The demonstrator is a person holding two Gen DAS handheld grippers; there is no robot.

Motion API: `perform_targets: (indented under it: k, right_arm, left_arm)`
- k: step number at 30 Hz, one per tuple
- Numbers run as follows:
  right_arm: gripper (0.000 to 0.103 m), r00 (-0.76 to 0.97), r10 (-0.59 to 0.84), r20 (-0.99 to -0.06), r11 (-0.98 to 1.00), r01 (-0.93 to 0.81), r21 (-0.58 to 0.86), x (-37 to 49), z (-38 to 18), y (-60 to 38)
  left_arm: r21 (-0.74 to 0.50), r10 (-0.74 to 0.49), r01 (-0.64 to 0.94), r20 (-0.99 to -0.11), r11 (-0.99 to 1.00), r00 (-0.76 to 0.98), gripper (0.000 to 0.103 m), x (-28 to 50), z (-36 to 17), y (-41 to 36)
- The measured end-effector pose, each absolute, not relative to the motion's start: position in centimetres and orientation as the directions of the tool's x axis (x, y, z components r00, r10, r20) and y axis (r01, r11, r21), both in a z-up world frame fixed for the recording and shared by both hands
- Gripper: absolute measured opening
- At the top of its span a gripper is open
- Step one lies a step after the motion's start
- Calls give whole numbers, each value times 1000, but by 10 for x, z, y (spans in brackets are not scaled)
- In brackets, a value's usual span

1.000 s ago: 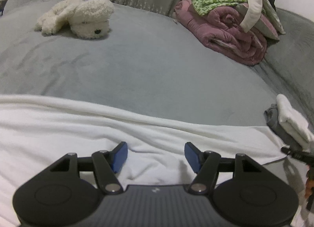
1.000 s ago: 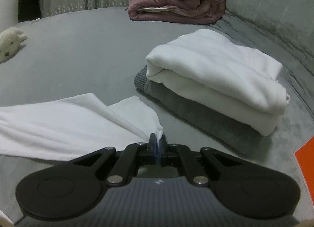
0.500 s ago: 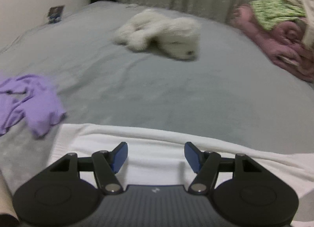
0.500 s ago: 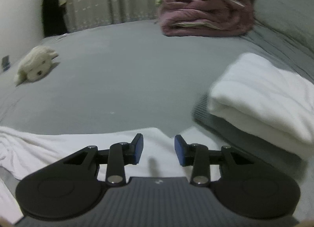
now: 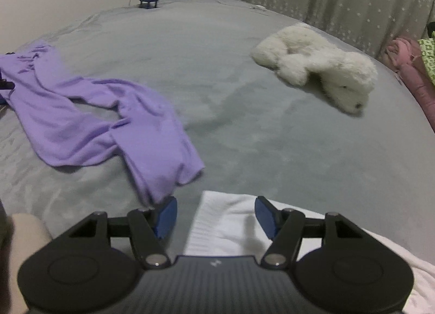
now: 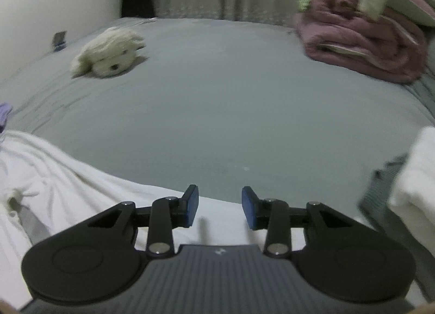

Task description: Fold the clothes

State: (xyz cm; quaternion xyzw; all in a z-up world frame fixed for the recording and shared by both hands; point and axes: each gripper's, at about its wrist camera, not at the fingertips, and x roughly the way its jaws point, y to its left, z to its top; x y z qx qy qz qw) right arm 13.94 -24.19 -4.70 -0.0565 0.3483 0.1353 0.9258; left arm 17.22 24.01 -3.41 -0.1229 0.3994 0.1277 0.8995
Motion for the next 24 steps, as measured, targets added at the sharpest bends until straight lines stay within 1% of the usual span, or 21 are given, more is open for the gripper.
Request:
perform_targets:
  k: [1, 3, 7, 9, 14, 16, 17, 18, 19, 20, 22, 24]
  right_arm:
    - [40, 712, 221, -666, 951, -308, -13, 141, -48, -236]
    - [40, 695, 241, -678, 939, -343, -17, 145, -49, -226]
    - [40, 658, 270, -703, 914, -404, -26, 151, -57, -205]
    - [40, 638, 278, -718, 903, -429, -32, 154, -61, -194]
    - [40, 618, 250, -746, 897, -437, -61, 161, -70, -180]
    - [33, 608, 251, -753, 894, -443, -61, 161, -68, -178]
    - [27, 603, 255, -756, 890, -452, -61, 160, -68, -178]
    - [20, 599, 258, -758, 886, -460, -61, 160, -67, -177]
    - [16, 598, 256, -759, 881, -468, -71, 158, -67, -174]
    - [7, 601, 253, -758, 880, -468, -77, 157, -67, -172]
    - [6, 614, 234, -754, 882, -461, -101, 154, -68, -167]
    - [3, 639, 202, -743, 880, -451, -148, 150, -69, -160]
  left_arm:
    - [-114, 134, -326, -749, 939, 649, 60, 172, -35, 241]
    - [-105, 139, -322, -747, 941, 650, 54, 172, -38, 243]
    - [-87, 148, -313, -743, 946, 653, 52, 171, -42, 247]
    - [-77, 153, -309, -741, 948, 654, 48, 171, -45, 249]
    - [-89, 161, -339, -748, 937, 644, 44, 174, -47, 255]
    - [-94, 160, -340, -745, 936, 647, 39, 175, -47, 255]
    - [-99, 155, -337, -743, 936, 651, 34, 175, -47, 254]
    - [-105, 150, -333, -741, 937, 655, 26, 174, -48, 254]
    - [-94, 157, -330, -737, 939, 657, 22, 175, -48, 251]
    - [-82, 165, -327, -733, 942, 660, 22, 175, -48, 248]
    - [-49, 190, -323, -722, 945, 665, 21, 175, -50, 240]
    - [-13, 222, -326, -709, 945, 670, 21, 175, -50, 233]
